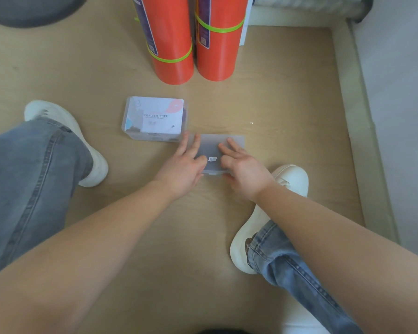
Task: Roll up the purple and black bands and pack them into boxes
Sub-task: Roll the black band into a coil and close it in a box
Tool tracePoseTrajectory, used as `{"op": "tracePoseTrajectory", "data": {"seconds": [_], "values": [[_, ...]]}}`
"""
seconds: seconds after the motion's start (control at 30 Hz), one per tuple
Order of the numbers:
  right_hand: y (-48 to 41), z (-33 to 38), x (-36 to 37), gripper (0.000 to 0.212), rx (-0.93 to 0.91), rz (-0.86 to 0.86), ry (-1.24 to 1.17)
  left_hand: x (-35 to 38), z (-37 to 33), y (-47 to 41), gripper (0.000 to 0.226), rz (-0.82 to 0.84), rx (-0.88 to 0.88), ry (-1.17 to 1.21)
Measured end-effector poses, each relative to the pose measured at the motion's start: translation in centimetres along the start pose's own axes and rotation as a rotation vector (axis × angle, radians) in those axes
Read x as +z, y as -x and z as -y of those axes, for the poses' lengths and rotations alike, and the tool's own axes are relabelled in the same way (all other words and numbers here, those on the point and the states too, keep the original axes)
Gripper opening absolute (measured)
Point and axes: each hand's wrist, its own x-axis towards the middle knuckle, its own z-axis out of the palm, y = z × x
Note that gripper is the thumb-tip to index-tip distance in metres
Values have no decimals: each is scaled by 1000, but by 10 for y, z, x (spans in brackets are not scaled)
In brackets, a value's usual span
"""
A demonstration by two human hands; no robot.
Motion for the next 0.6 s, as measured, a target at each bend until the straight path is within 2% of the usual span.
{"op": "tracePoseTrajectory", "data": {"seconds": [0.1,0.23,0.4,0.6], "values": [[2,1,7,12,-22,-37,8,5,-1,7,21,-97,-17,124],[4,-3,12,17,-40,-59,34,7,-2,8,22,-151,-75,230],[7,-6,18,19,-67,-110,56,9,-3,9,23,-155,-30,147],[9,-5,27,22,-78,-185,112,26,-6,12,16,-272,26,93]]}}
